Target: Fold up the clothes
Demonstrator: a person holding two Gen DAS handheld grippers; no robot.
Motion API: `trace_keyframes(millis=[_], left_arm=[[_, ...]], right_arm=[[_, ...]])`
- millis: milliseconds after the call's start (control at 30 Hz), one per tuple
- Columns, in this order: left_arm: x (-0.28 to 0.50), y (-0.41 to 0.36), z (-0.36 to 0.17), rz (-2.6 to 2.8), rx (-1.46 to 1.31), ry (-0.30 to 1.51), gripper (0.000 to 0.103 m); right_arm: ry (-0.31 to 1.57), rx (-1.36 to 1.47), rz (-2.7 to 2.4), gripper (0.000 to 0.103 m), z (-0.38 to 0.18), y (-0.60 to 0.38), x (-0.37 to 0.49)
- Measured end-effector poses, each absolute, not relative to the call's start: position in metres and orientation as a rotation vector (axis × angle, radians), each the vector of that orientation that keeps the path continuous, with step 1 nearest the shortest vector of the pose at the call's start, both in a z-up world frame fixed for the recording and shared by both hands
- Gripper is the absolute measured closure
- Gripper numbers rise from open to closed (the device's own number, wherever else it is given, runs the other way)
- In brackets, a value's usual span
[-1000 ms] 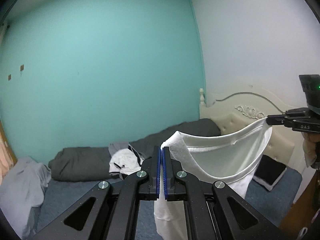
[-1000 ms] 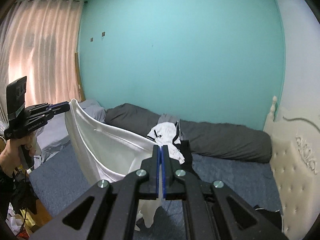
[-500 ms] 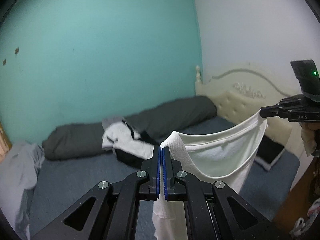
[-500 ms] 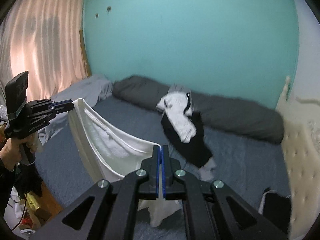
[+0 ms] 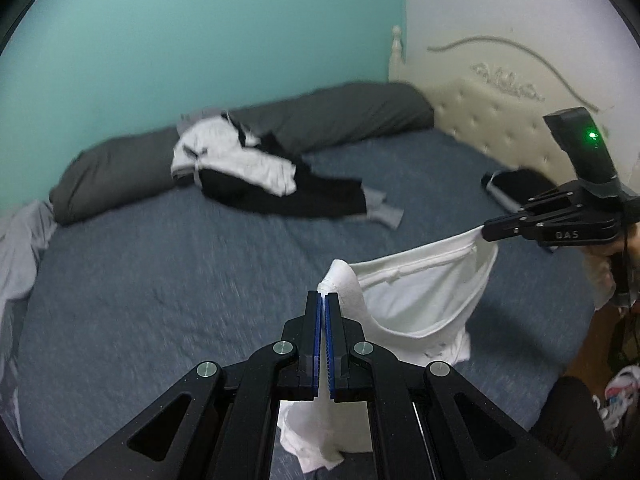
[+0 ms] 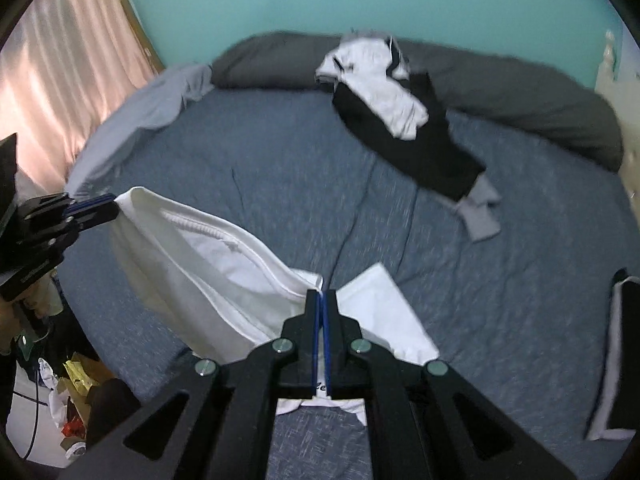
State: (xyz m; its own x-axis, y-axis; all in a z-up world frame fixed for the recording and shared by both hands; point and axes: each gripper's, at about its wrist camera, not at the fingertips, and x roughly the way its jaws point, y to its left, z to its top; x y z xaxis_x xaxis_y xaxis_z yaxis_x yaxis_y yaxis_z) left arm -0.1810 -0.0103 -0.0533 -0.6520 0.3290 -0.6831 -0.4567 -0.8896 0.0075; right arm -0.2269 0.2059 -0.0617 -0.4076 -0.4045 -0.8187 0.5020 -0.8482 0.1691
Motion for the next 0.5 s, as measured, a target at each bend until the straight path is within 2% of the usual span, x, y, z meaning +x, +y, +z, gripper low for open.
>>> trace_keyframes(millis=[233,500], left_arm=[[-0.190,-0.022,-0.114,2.473,-1.099,0.205,0.101],[-0.202,-0.035,-0.157,2.451,-1.192,0.172,0.101]], right_arm=[[0.064,1.380,-2.210,0.101,-0.138,0.192,-0.244],[-0.009,1.385,-2.134,0.099,-0.183,0.193,-0.256]])
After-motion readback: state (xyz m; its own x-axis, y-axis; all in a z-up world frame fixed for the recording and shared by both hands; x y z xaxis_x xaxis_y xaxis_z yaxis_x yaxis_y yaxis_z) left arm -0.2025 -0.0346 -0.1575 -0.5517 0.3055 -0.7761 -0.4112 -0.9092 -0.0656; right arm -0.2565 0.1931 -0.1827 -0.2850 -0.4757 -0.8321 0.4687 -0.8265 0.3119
